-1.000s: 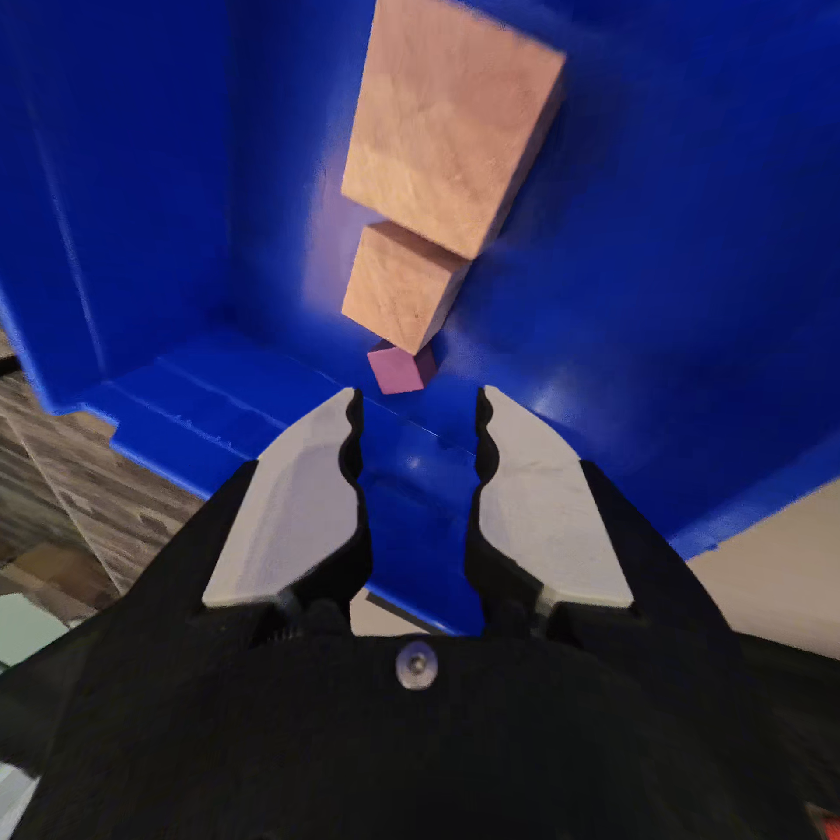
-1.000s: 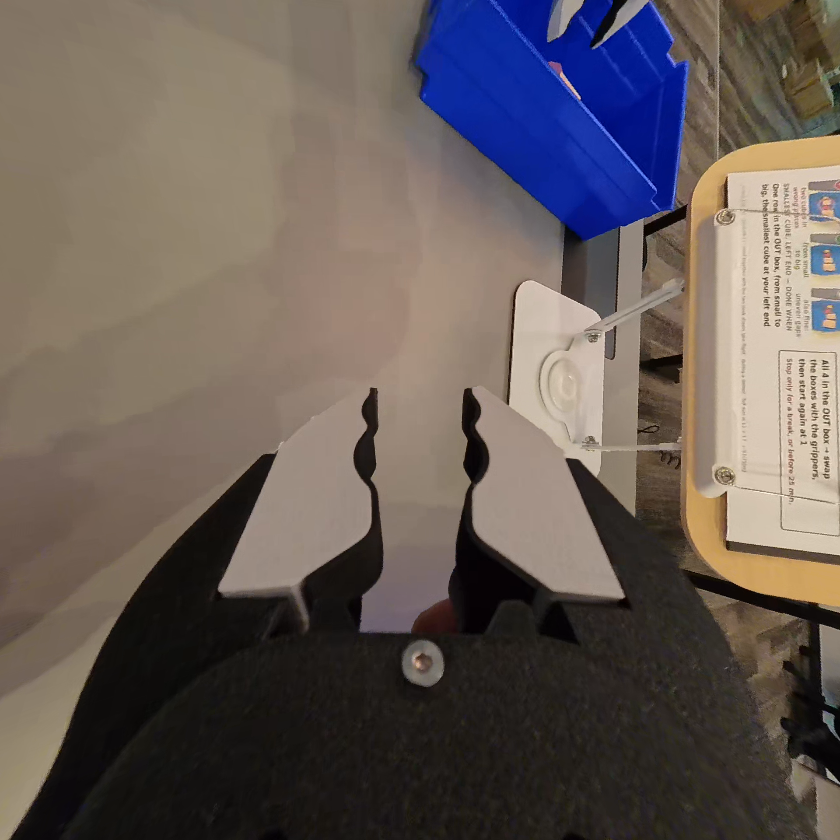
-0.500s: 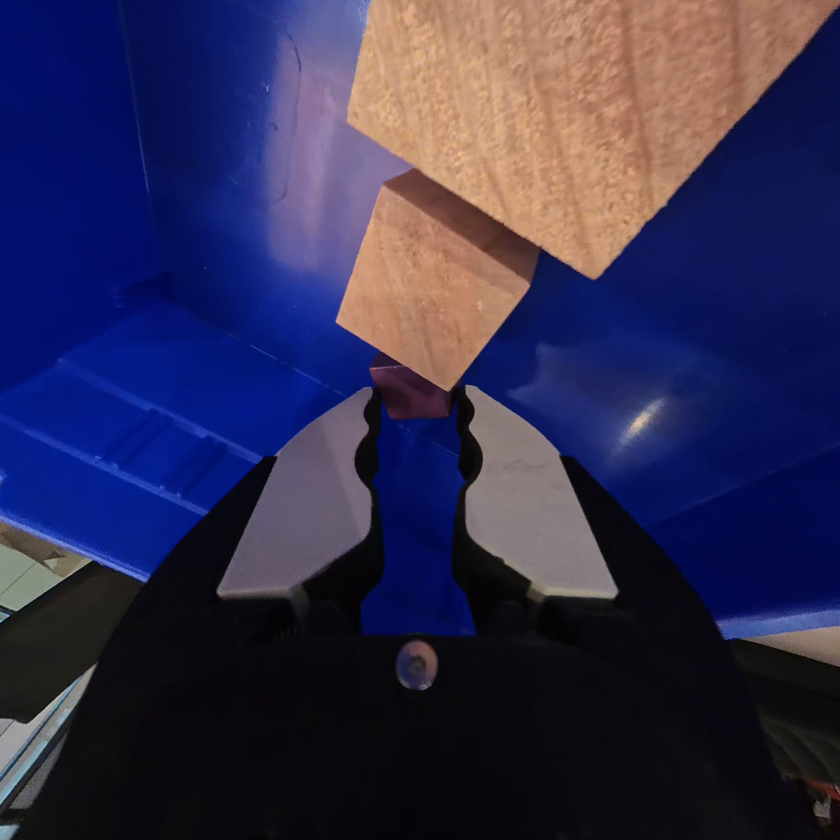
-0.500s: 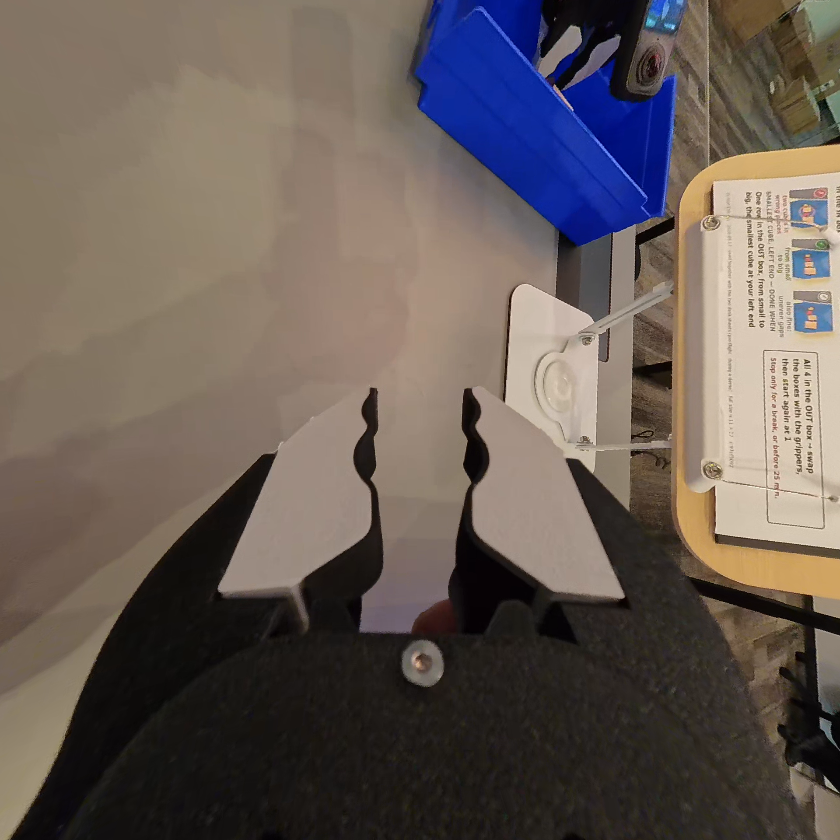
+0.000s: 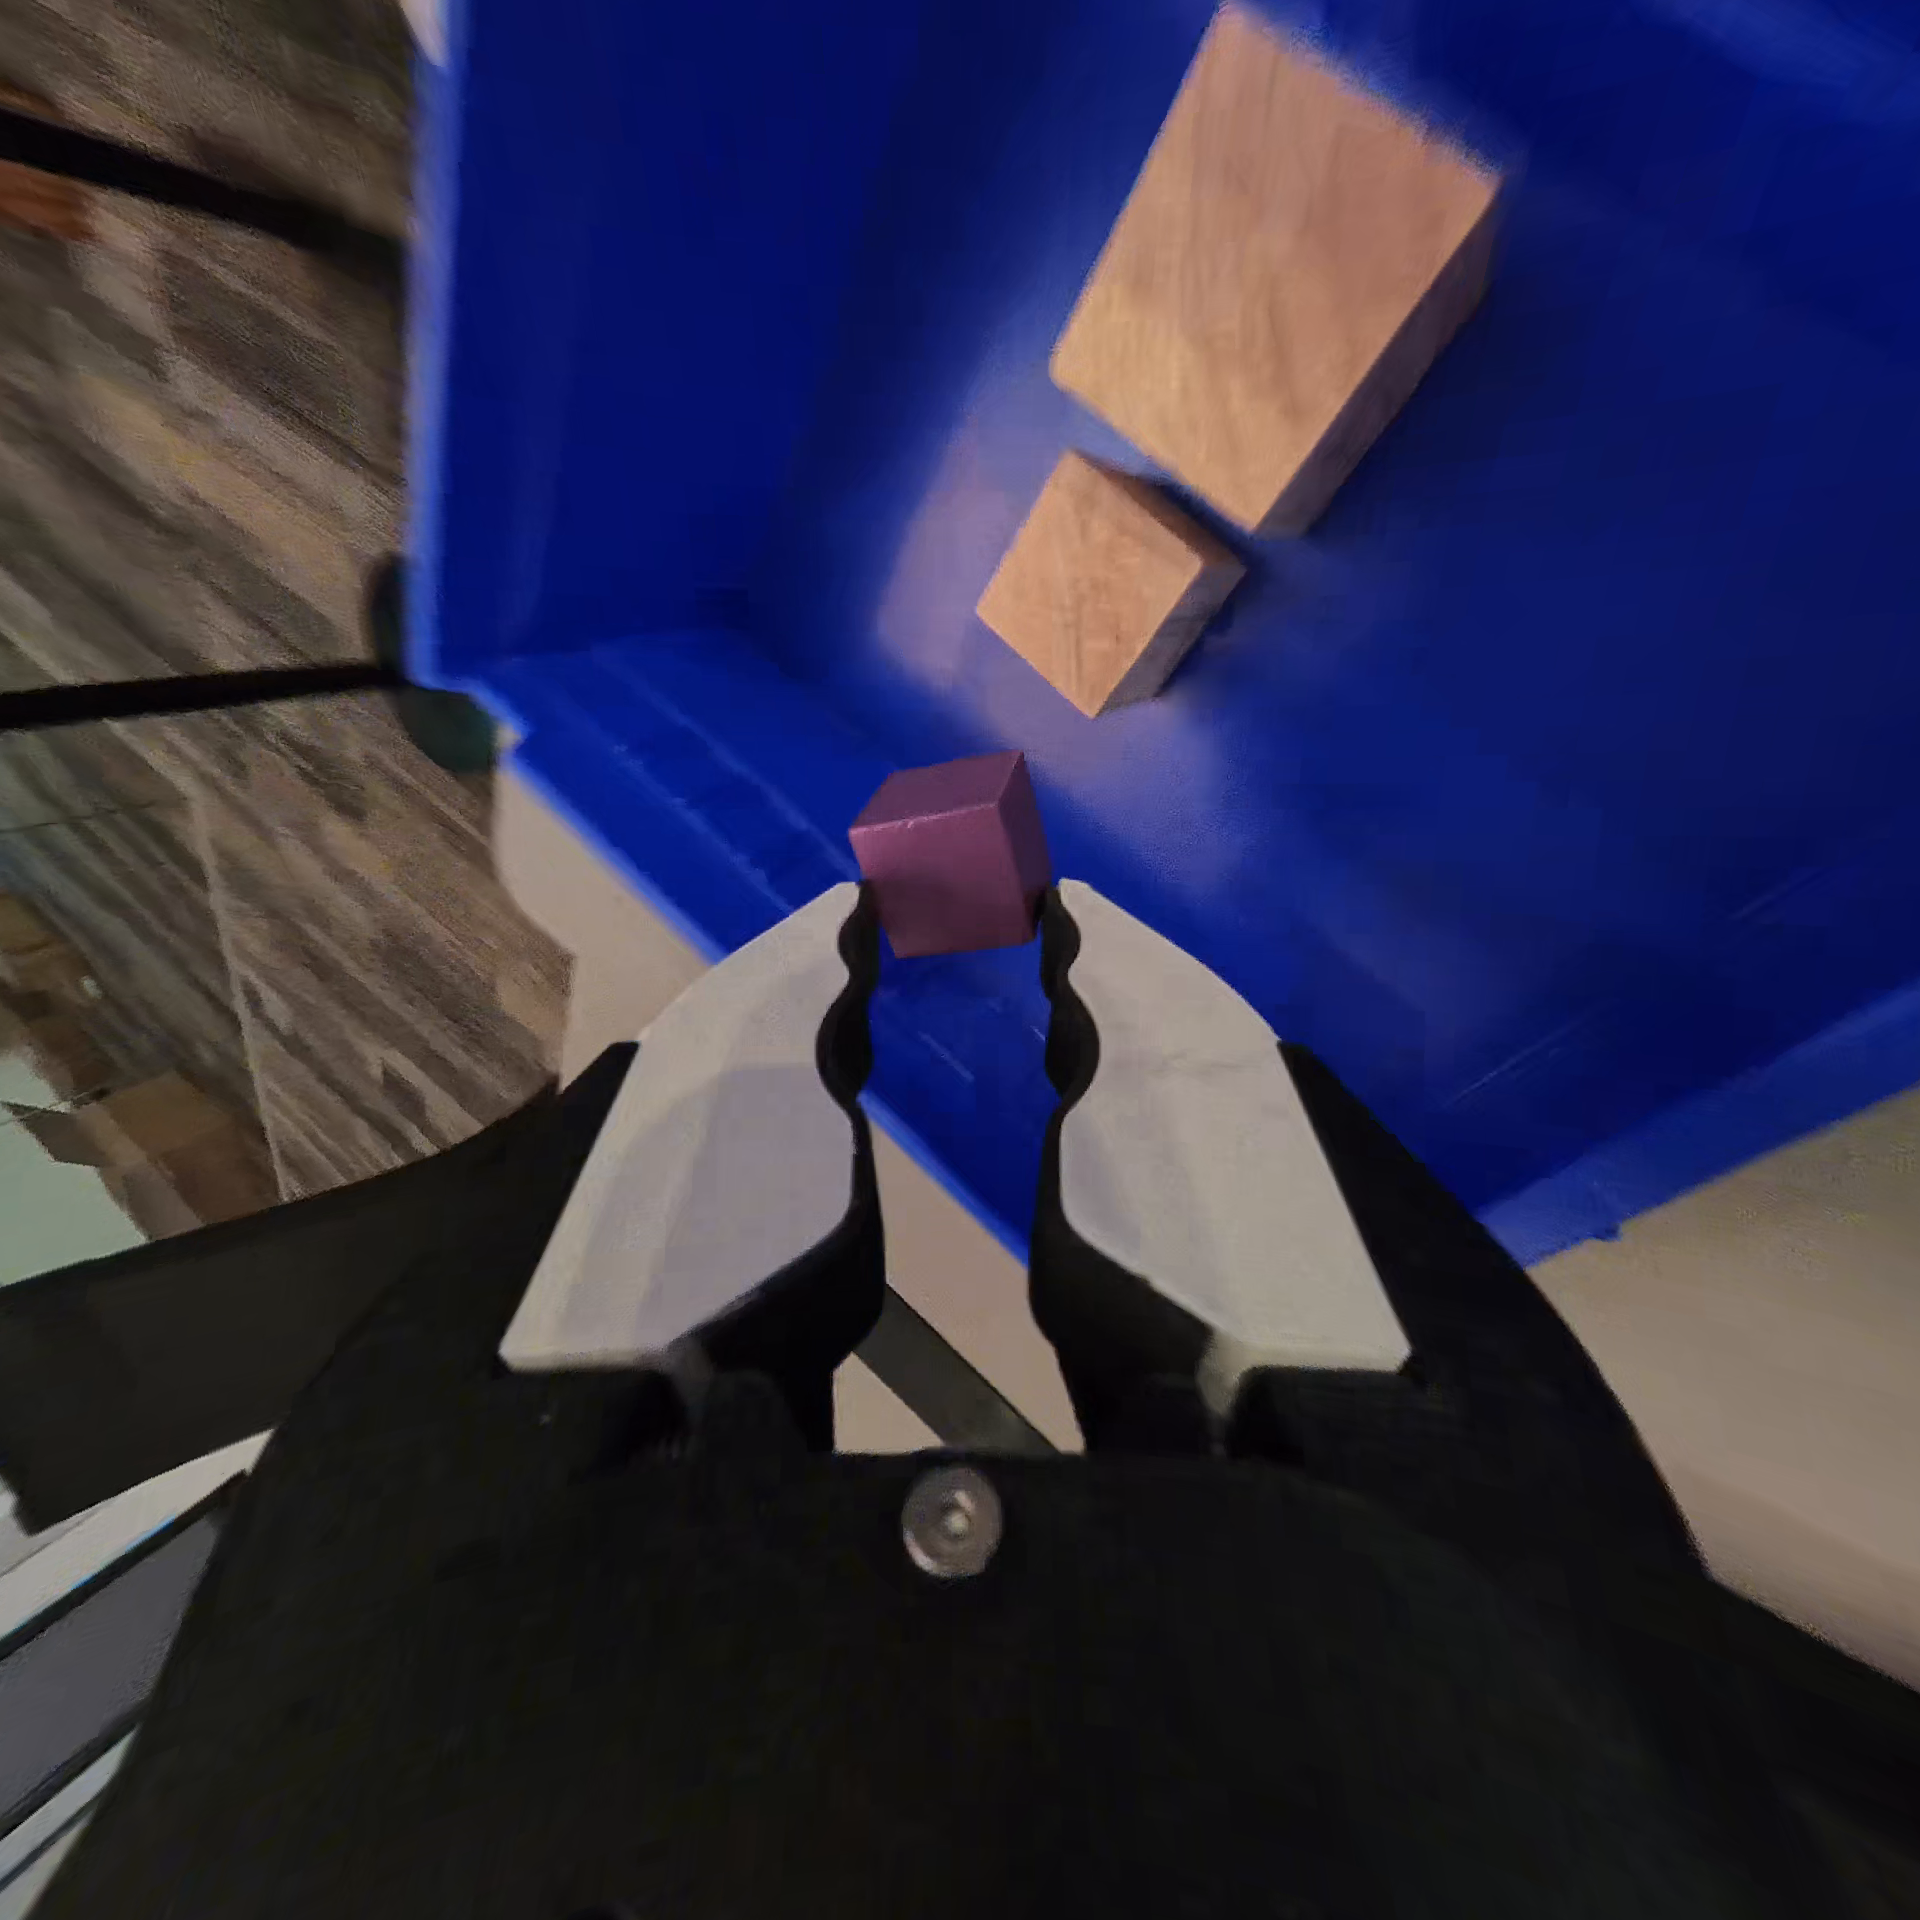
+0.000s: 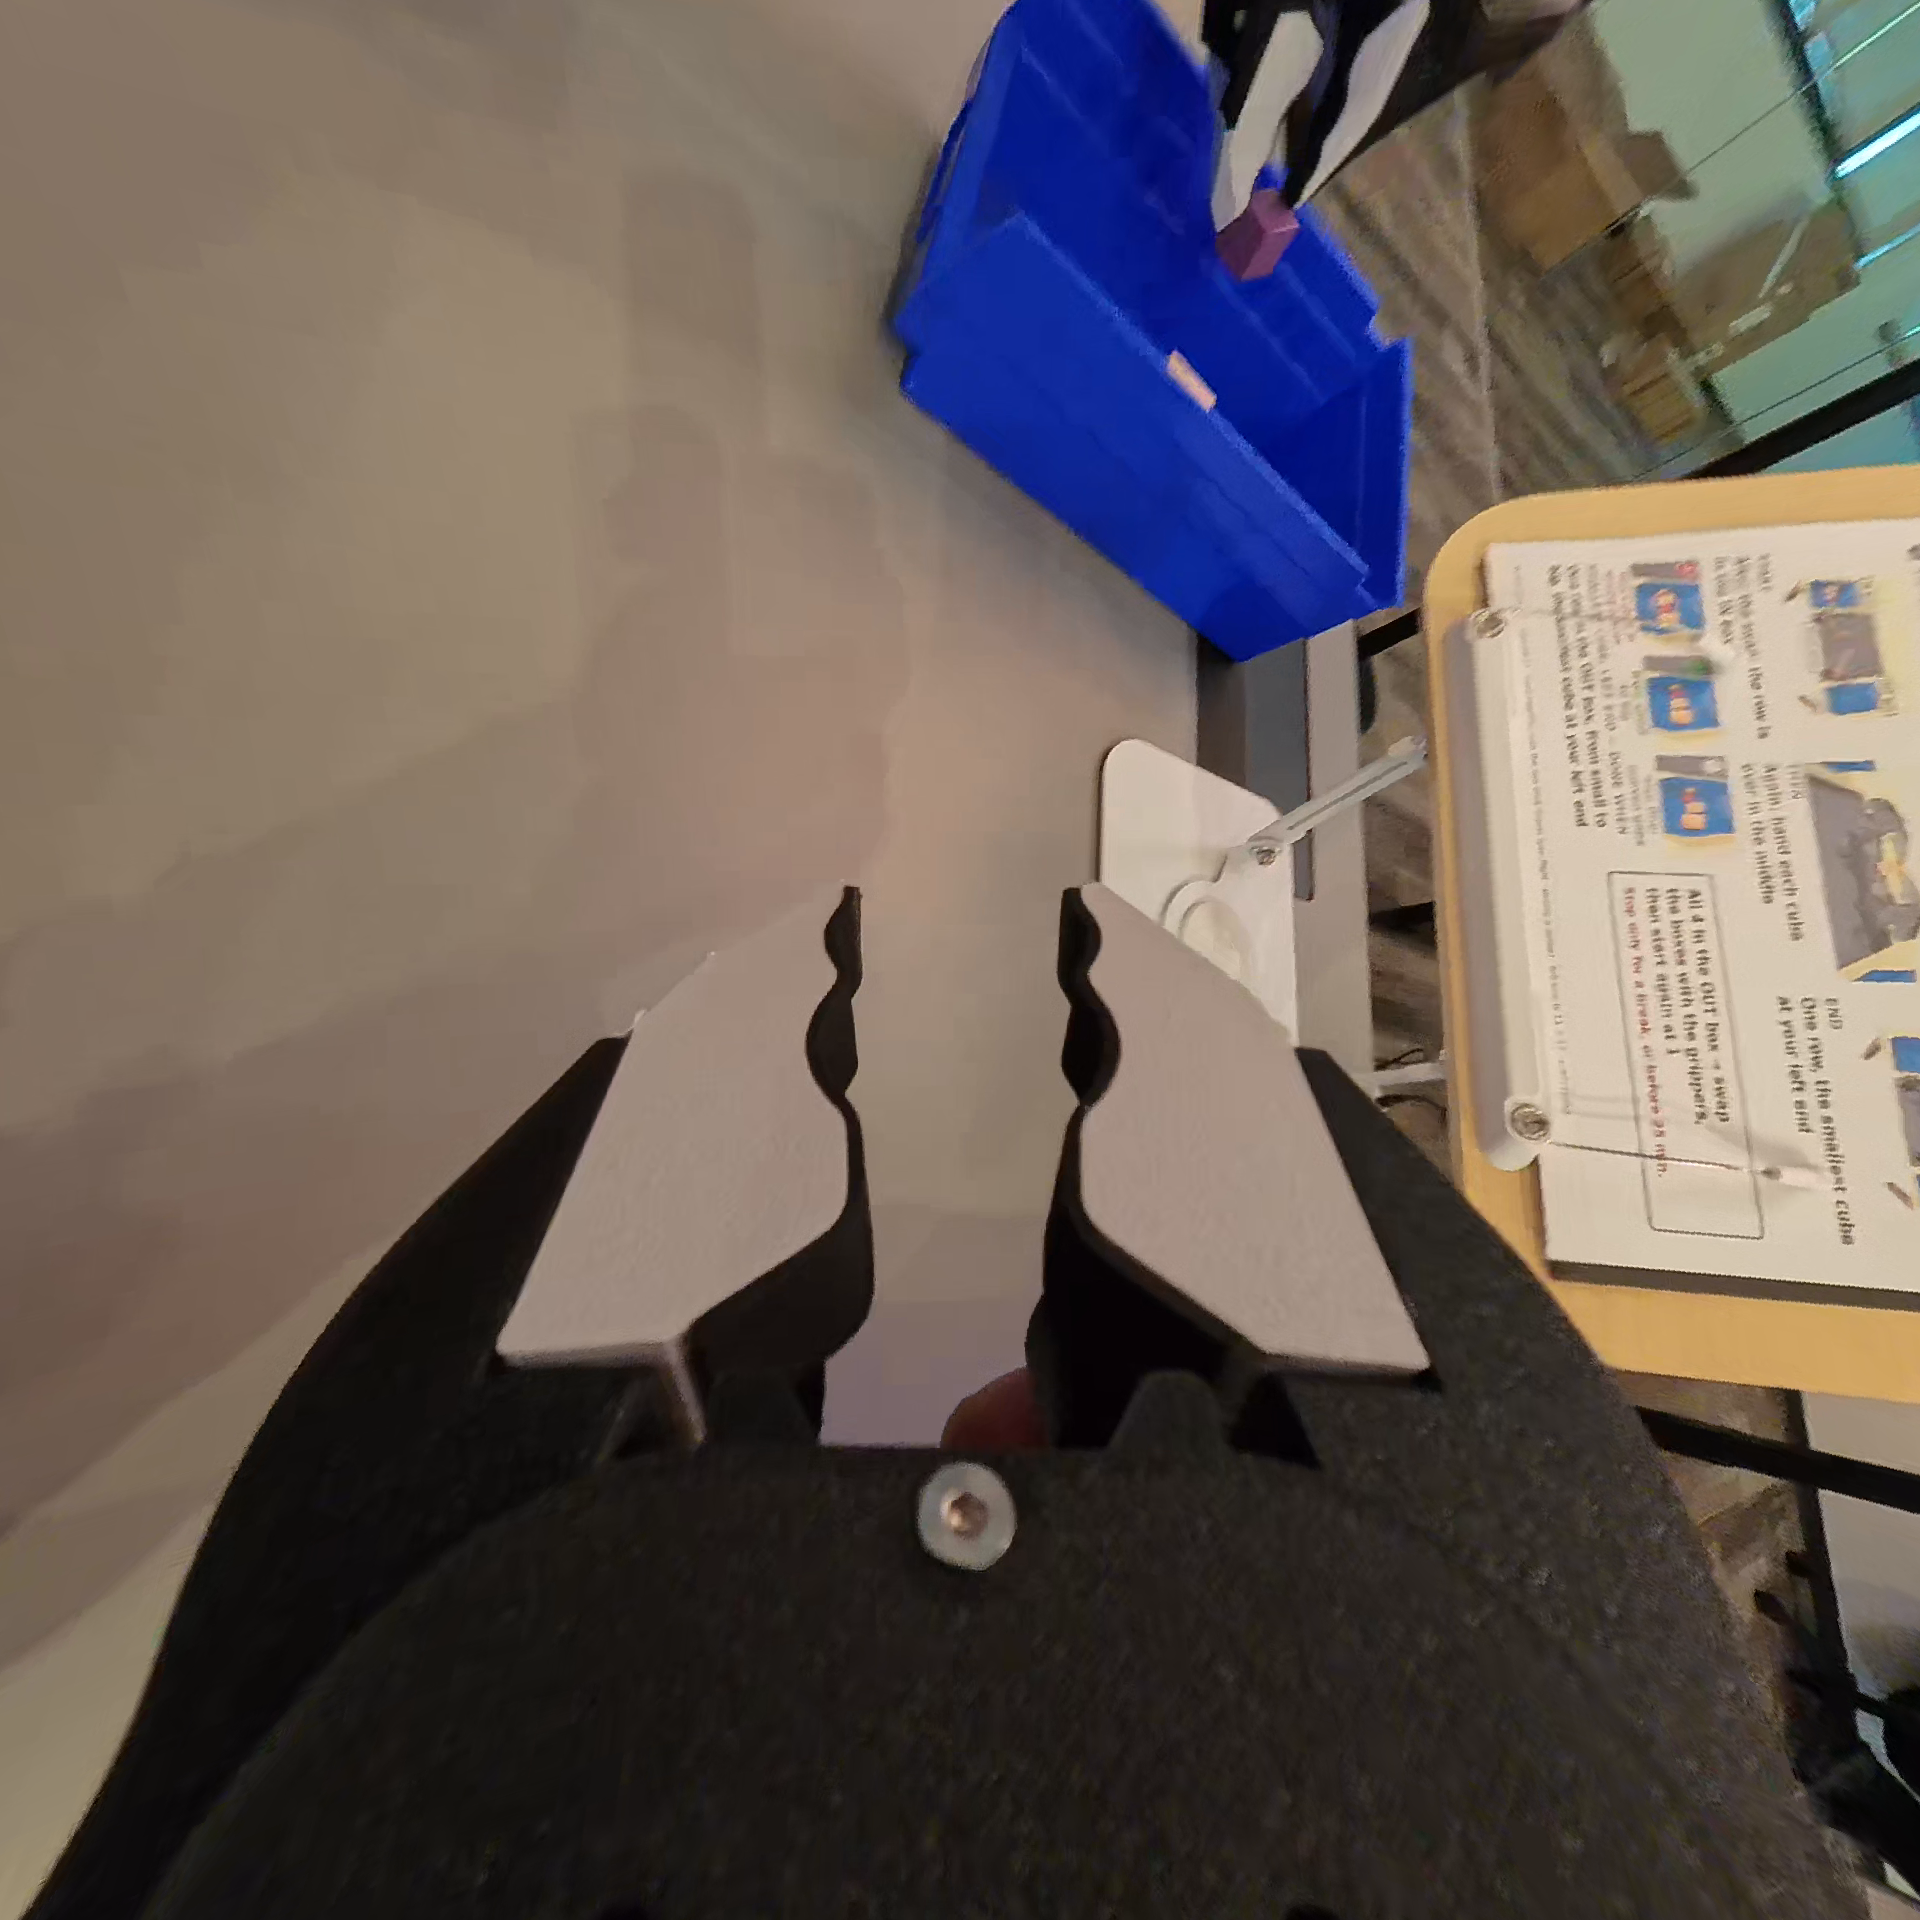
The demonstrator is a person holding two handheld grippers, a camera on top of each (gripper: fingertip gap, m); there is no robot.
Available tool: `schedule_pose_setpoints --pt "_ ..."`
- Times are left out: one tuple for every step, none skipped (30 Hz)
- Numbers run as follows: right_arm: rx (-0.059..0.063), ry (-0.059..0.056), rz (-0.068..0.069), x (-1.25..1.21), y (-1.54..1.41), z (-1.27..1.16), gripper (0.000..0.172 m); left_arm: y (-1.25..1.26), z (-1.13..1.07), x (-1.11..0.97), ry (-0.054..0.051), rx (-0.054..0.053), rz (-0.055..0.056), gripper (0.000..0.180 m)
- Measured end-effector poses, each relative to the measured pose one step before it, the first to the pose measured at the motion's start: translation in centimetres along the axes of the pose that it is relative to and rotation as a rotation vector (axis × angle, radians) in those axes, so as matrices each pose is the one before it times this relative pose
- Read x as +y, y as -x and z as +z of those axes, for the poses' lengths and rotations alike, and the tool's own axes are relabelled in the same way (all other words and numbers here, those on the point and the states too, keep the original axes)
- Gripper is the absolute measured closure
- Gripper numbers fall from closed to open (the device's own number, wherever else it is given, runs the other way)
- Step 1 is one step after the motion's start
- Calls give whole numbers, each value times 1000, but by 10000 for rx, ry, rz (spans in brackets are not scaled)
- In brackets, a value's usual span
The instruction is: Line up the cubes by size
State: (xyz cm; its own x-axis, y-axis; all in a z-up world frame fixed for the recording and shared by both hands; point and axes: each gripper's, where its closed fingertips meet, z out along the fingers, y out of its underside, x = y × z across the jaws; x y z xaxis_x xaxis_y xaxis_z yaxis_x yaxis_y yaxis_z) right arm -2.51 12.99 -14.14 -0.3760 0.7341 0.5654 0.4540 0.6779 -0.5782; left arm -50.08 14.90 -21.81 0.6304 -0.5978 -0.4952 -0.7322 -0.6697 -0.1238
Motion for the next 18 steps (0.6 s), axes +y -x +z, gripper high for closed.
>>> schedule_pose_setpoints --pt "218 -238 -43 -522 -333 -124 135 73 -1919 -854 -673 -344 -153 151" --pt "243 -301 -49 -646 -357 -98 135 -127 -1940 -1353 -807 -268 -127 151" --pt "256 -334 -28 -748 -373 -60 134 -354 -1866 -1728 -863 -248 37 151" --pt "262 -329 2 -765 -395 -22 134 -525 -1717 -2024 -866 -217 90 151" --pt "297 -343 21 -810 -421 30 134 -701 -1535 -2355 -879 -156 84 151" --pt "310 -351 41 -797 -430 71 134 -827 -1284 -2493 -849 -142 214 151" --pt "225 -338 55 -754 -268 110 134 -922 -990 -2560 -765 -112 296 151" --pt "161 -315 35 -701 -132 130 132 -998 -698 -2592 -713 -86 311 151" --pt "210 -281 -10 -630 -170 123 132 -910 -462 -2461 -605 -105 310 151" --pt "185 -191 -11 -469 -153 135 132 -823 -259 -2446 -578 -121 291 151" --pt "147 -140 -26 -376 -103 120 132 -950 -126 -2465 -630 20 275 152" --pt "71 -195 -20 -409 22 58 132 -876 13 -2369 -612 36 281 151" --pt "66 -243 21 -439 -7 38 132 -833 178 -2259 -619 82 234 151" --pt "89 -214 65 -366 -82 35 133 -849 330 -1995 -528 171 215 152" --pt "37 -174 128 -280 -59 33 133 -724 441 -1691 -418 163 213 152" --pt "19 -204 118 -304 -50 -5 132 -543 460 -1401 -291 86 249 152" --pt "99 -296 98 -407 -168 -71 132 -400 414 -1220 -266 45 233 152" --pt "69 -312 168 -436 -184 -110 132 -321 367 -1302 -396 64 87 152"
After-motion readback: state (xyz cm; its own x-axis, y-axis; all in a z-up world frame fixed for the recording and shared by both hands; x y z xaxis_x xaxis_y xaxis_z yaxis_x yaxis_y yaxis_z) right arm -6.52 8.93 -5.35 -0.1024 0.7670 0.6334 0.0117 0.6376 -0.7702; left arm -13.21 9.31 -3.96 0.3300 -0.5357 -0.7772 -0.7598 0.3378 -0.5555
